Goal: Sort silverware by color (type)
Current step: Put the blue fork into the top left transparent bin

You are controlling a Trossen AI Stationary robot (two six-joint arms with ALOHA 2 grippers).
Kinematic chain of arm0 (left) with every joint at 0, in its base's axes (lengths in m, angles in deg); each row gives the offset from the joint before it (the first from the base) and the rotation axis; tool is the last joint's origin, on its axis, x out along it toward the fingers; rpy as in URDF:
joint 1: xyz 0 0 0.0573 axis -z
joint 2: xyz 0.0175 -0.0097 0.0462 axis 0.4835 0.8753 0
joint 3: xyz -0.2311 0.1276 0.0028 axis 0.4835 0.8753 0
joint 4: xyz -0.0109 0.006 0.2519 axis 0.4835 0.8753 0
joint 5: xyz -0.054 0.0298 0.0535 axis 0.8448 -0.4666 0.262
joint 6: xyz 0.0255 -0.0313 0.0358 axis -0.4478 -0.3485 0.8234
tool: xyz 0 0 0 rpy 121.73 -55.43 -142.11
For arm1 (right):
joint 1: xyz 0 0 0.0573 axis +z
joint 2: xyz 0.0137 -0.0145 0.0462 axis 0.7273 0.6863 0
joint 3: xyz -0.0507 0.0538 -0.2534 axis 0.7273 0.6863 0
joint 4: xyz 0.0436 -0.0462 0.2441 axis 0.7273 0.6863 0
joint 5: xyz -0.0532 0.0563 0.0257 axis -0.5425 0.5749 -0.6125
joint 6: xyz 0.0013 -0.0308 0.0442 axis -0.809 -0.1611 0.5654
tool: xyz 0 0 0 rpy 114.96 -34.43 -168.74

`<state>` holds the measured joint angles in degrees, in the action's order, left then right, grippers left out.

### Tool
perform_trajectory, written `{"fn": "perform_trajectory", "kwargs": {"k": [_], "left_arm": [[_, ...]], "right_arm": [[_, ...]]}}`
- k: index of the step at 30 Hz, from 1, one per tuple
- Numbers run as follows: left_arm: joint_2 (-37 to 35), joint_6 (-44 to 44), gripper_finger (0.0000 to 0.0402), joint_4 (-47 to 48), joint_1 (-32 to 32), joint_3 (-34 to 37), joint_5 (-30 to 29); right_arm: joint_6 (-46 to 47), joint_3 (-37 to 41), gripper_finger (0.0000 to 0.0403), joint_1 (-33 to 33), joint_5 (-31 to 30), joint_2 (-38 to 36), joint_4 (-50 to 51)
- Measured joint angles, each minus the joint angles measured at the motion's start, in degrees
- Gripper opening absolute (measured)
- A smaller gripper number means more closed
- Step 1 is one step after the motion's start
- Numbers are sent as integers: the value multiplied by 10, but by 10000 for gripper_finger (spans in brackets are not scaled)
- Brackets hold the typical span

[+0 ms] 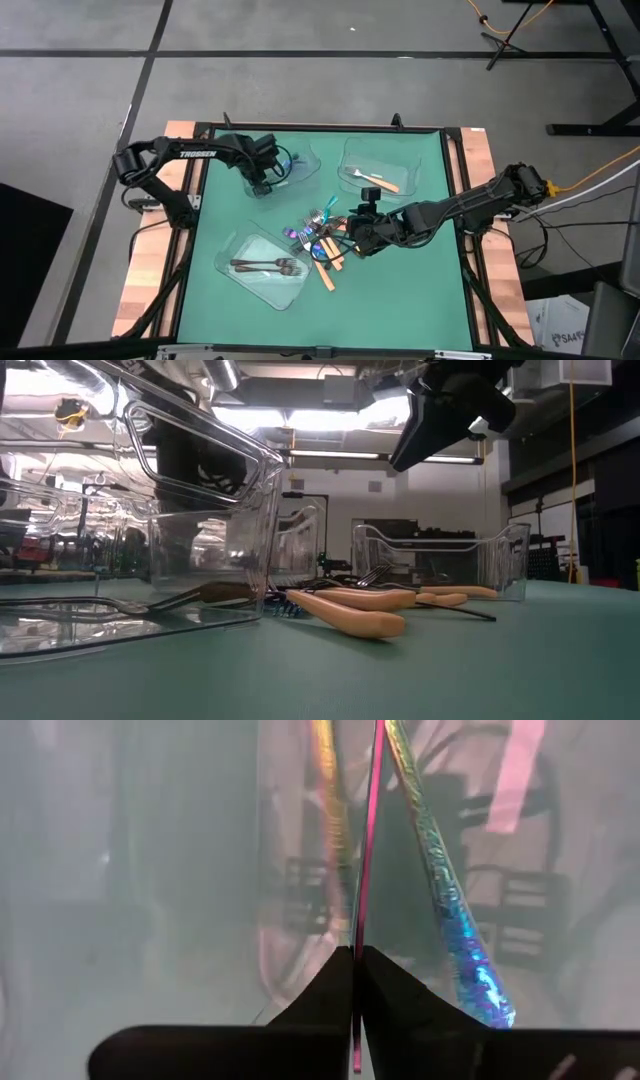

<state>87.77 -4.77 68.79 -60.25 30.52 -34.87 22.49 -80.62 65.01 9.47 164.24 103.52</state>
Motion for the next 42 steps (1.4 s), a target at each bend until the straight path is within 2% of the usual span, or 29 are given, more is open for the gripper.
{"fn": "perform_trajectory", "kwargs": {"k": [33,36,42], "left_arm": [[0,-3,19,4,4,1,-3],[0,-3,29,4,4,1,-5],[2,-6,49,22,4,-11,-70]], "right_arm": [[0,0,95,0,0,0,0],[0,0,95,0,0,0,0],[0,0,95,0,0,0,0]]}}
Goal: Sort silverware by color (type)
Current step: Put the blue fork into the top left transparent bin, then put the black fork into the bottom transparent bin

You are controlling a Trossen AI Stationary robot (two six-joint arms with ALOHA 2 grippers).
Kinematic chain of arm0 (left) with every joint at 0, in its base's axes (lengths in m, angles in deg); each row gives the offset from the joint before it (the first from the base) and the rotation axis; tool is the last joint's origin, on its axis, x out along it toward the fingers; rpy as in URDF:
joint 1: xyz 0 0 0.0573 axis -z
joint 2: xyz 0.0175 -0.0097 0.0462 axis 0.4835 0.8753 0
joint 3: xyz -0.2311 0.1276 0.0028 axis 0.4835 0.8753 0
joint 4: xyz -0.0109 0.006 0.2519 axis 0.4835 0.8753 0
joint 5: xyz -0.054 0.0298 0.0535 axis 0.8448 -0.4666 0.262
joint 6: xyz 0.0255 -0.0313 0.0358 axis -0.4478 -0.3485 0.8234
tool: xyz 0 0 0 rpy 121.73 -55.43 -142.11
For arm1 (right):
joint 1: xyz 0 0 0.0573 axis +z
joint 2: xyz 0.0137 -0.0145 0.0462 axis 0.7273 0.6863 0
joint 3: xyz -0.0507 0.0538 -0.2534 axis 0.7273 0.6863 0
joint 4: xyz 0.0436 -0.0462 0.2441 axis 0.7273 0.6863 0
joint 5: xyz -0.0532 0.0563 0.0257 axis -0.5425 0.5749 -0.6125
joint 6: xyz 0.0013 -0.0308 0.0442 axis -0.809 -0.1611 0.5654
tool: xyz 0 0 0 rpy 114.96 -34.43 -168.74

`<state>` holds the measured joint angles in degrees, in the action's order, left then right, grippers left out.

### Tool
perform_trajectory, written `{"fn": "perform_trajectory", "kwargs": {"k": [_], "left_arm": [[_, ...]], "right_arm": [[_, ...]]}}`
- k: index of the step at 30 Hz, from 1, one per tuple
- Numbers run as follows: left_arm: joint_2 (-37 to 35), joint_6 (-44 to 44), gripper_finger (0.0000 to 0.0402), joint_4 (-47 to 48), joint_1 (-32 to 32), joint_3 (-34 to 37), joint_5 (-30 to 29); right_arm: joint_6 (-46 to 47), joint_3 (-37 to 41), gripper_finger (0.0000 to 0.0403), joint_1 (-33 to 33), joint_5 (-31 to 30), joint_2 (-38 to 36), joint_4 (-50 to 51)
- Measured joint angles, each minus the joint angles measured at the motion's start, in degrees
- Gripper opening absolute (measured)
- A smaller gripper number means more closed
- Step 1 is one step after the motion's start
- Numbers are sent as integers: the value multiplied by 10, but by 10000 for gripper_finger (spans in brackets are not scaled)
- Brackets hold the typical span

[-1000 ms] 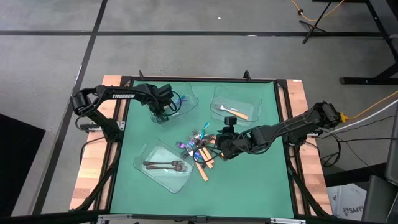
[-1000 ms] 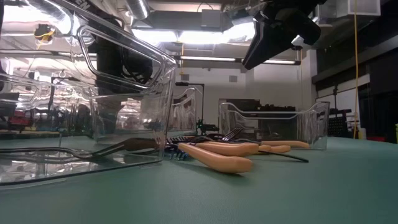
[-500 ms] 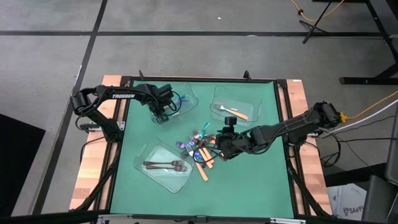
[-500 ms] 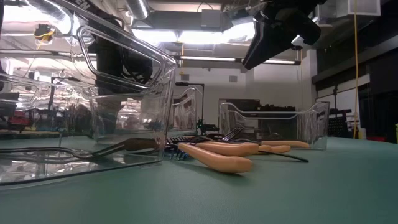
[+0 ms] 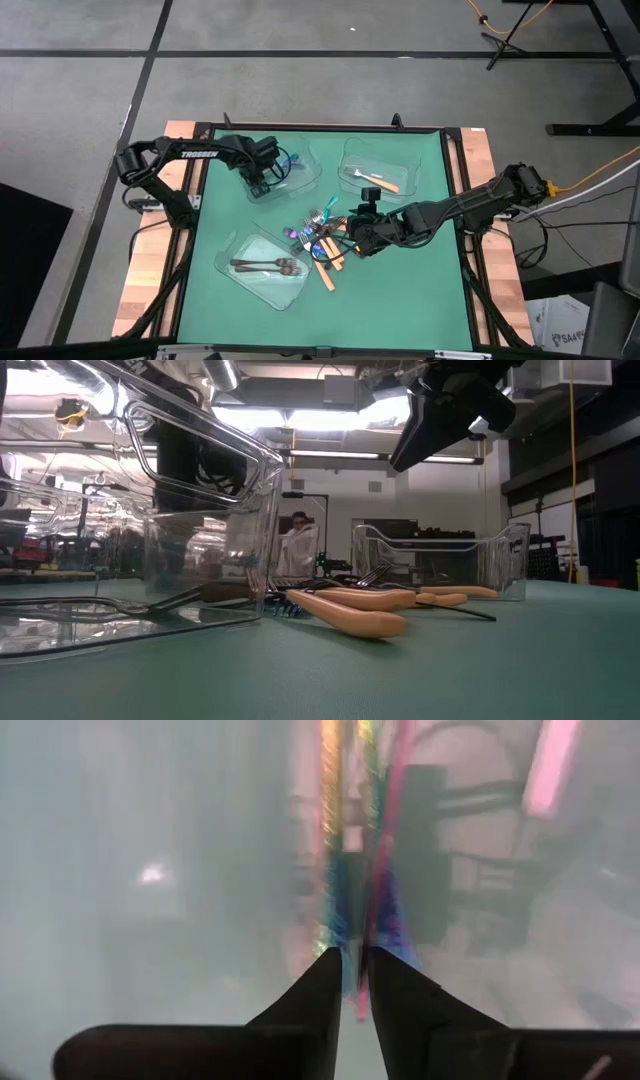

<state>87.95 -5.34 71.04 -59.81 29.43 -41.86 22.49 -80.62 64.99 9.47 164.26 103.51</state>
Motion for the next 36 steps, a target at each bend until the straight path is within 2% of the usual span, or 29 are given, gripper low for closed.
{"fn": "perform_trajectory", "kwargs": {"k": [11,18,26,31,36], "left_arm": [[-1,-4,50,61,0,-94,-7],[-1,-3,50,74,20,-166,70],[-2,-6,50,68,97,-206,87],[-2,-33,50,67,158,-208,87],[-2,-47,50,60,213,-208,85]], "right_arm": [[2,0,95,0,6,0,0],[34,0,95,0,98,0,0],[118,1,95,0,153,6,-1],[161,50,95,0,200,6,-66],[205,106,95,0,211,6,-140]]}}
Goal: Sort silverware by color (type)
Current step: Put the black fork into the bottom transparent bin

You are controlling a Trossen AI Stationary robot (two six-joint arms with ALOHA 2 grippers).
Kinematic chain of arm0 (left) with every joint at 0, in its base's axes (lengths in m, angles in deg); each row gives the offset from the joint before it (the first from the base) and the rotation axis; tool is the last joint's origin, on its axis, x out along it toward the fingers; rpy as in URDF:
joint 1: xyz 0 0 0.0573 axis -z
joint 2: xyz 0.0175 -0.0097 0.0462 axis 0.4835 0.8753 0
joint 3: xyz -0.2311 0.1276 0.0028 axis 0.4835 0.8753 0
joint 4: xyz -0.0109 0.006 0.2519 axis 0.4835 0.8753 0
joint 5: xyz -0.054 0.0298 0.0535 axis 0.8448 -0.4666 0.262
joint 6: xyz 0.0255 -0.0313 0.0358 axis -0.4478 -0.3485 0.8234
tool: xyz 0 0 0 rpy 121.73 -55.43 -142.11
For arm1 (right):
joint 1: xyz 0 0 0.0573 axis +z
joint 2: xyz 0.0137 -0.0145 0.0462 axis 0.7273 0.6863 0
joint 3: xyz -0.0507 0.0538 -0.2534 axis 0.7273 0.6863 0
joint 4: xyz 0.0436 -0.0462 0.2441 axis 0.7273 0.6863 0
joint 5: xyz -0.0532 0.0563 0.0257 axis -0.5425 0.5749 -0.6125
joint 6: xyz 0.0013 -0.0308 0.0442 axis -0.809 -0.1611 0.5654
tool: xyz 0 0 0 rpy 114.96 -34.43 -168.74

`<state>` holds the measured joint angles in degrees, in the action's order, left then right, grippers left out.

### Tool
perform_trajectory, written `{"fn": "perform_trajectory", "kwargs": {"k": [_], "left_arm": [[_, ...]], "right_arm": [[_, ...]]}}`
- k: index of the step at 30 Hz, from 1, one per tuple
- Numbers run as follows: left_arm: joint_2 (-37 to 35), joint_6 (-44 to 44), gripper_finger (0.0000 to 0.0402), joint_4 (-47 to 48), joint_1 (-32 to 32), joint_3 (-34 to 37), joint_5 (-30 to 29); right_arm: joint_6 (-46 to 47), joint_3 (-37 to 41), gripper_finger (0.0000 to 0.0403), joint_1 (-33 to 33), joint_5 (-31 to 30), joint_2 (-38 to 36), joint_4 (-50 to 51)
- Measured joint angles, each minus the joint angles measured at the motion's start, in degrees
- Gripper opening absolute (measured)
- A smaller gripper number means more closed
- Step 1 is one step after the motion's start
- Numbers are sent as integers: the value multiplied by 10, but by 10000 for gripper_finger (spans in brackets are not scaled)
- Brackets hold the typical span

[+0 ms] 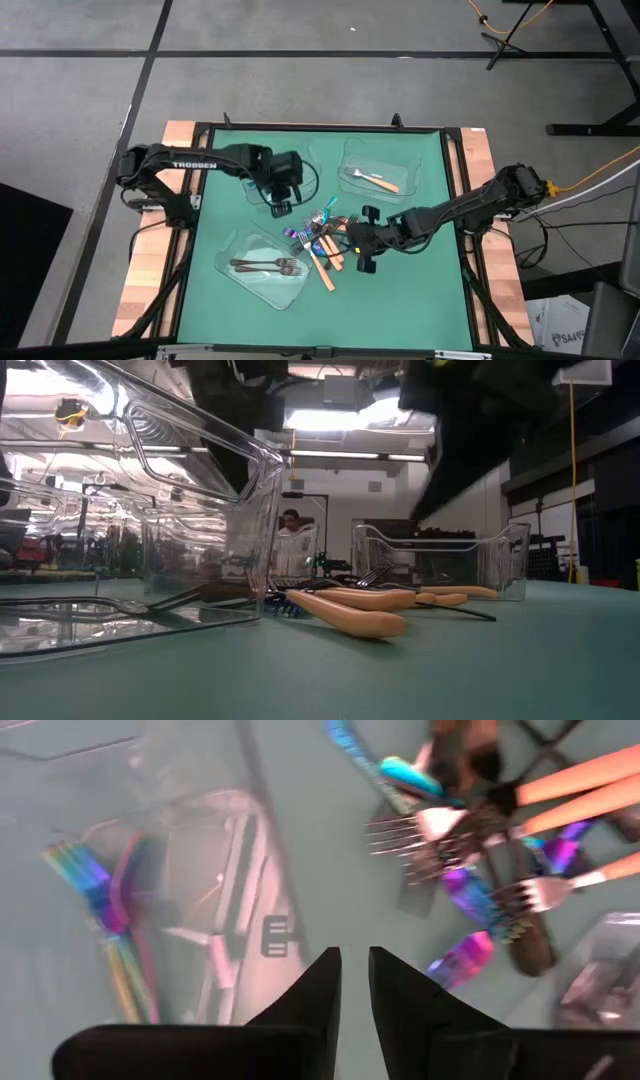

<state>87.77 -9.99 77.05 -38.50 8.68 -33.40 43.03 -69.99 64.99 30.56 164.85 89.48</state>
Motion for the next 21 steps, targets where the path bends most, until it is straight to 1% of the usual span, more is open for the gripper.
{"fn": "perform_trajectory", "kwargs": {"k": [5,10,18,21], "left_arm": [[0,-28,50,-23,42,0,-2],[0,-29,50,-46,70,0,-3],[0,-29,50,-57,91,0,-6],[0,-31,50,-57,94,0,-20]], "right_arm": [[24,56,95,0,-1,0,-90],[27,102,95,0,-1,0,-160],[29,131,95,0,-6,0,-180],[29,137,95,0,-6,8,-213]]}}
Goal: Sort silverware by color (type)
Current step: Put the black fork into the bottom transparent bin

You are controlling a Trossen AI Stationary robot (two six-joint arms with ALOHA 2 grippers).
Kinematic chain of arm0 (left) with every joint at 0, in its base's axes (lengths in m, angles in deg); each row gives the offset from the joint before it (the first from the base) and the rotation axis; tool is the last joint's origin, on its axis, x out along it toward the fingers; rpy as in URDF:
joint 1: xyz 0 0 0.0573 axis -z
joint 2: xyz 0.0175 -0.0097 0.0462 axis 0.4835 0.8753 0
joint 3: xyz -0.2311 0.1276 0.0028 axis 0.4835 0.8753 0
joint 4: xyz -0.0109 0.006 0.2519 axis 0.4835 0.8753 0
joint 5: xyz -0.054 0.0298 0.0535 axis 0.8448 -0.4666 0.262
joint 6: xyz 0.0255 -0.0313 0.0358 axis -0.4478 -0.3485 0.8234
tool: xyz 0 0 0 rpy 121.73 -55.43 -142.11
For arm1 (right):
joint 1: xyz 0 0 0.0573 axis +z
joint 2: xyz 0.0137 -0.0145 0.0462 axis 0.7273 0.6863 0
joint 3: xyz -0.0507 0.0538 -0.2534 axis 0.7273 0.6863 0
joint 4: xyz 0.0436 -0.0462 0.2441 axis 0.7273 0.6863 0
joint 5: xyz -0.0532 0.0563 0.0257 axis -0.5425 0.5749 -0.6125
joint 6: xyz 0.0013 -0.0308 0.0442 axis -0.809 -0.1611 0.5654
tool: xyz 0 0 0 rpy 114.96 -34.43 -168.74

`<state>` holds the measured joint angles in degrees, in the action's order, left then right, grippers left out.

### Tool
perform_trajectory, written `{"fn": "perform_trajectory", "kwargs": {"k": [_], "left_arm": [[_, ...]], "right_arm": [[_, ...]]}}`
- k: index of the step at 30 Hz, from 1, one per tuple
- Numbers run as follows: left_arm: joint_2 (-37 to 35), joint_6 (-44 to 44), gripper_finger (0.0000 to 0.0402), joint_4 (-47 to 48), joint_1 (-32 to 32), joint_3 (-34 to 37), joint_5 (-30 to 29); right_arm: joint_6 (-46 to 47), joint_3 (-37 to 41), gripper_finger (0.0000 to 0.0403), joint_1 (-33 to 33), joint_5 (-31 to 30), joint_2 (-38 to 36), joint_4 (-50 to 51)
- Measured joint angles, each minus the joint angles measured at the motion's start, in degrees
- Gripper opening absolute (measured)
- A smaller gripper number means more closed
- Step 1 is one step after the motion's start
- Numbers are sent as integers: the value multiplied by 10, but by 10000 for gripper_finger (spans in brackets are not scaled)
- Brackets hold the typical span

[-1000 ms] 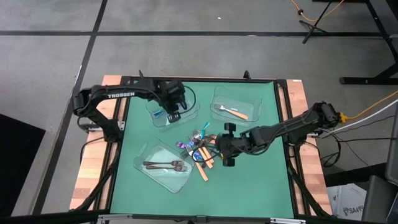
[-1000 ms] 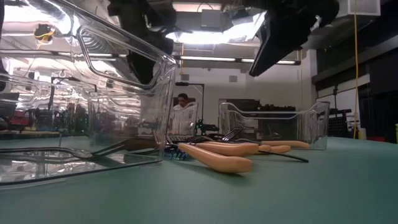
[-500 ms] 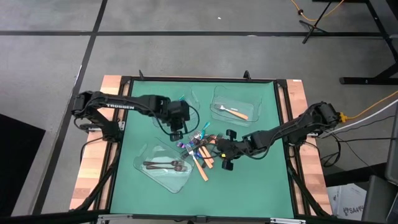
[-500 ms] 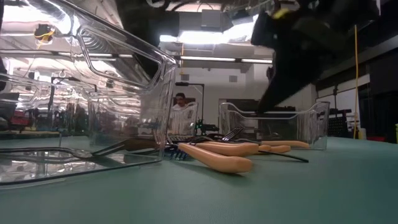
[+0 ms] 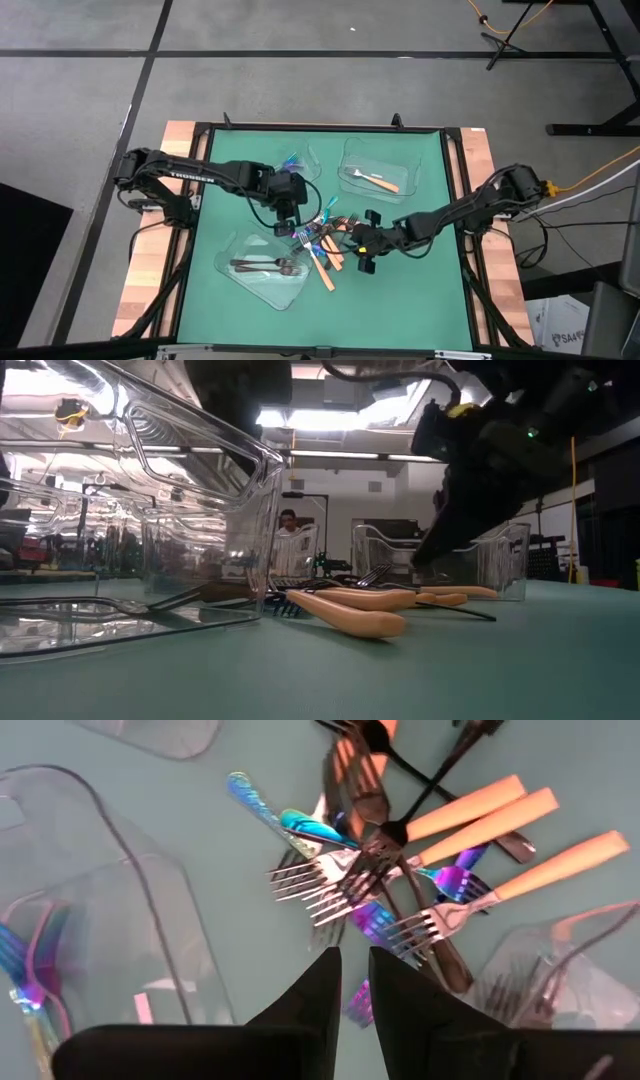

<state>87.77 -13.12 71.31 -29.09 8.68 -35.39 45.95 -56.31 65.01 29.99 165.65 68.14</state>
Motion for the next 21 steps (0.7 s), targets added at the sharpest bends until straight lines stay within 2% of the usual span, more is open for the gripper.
{"fn": "perform_trajectory", "kwargs": {"k": [3,13,21], "left_arm": [[0,-4,50,0,0,0,-16],[0,-17,50,-13,1,0,-17],[0,-17,50,-24,1,0,-16]], "right_arm": [[0,1,95,0,-1,18,-23],[-2,-1,95,1,-13,80,-38],[-9,-1,95,0,-13,85,-60]]}}
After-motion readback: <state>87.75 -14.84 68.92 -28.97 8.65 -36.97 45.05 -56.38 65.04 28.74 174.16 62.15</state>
